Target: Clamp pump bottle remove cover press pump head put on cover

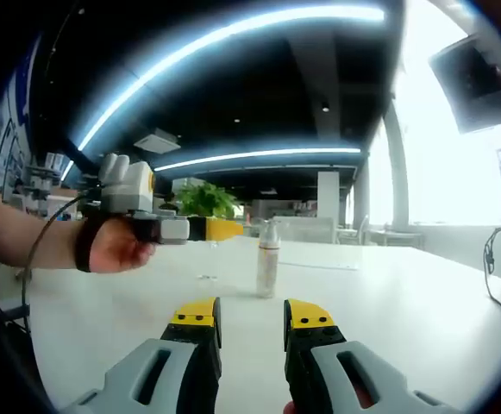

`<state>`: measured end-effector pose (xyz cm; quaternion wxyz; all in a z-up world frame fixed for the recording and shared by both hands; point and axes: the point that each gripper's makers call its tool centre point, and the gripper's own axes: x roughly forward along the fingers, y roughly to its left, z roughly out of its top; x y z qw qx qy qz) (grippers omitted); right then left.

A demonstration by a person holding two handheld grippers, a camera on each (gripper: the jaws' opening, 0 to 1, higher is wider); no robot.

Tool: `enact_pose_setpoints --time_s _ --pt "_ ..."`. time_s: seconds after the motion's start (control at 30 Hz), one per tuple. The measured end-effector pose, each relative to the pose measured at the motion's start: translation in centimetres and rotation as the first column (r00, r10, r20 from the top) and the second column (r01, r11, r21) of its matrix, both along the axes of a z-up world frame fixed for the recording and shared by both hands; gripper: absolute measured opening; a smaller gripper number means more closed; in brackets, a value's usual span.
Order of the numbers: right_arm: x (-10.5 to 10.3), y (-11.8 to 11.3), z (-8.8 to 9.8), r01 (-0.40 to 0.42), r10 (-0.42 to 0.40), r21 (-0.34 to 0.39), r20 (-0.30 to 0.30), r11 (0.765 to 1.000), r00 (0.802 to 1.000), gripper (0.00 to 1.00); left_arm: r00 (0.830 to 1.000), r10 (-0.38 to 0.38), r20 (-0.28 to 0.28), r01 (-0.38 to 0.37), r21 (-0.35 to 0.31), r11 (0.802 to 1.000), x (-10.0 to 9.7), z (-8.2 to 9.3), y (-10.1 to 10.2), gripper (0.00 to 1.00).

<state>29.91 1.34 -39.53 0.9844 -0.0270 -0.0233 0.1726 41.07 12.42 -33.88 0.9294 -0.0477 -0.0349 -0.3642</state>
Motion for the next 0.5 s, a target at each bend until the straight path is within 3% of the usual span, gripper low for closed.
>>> enact_pose_setpoints --time_s 0.07,0.23,0.5 --pt "0.0 0.1 0.0 0.000 0.000 -0.004 0.001 1.000 1.000 0.24 1.000 0.008 0.010 -0.008 -0.029 1.000 -0.7 0.8 1.3 0.27" --pt "-0.1 0.2 0.0 -0.001 0.001 -0.015 0.005 1.000 1.000 0.24 0.999 0.035 0.030 -0.035 0.000 0.999 -1.8 1.1 3.8 0.27" --pt "-0.1 0.2 -0.1 -0.001 0.001 -0.013 -0.001 1.000 1.000 0.24 0.997 0.047 0.057 -0.050 0.050 0.997 -3.2 1.1 5.0 0.27"
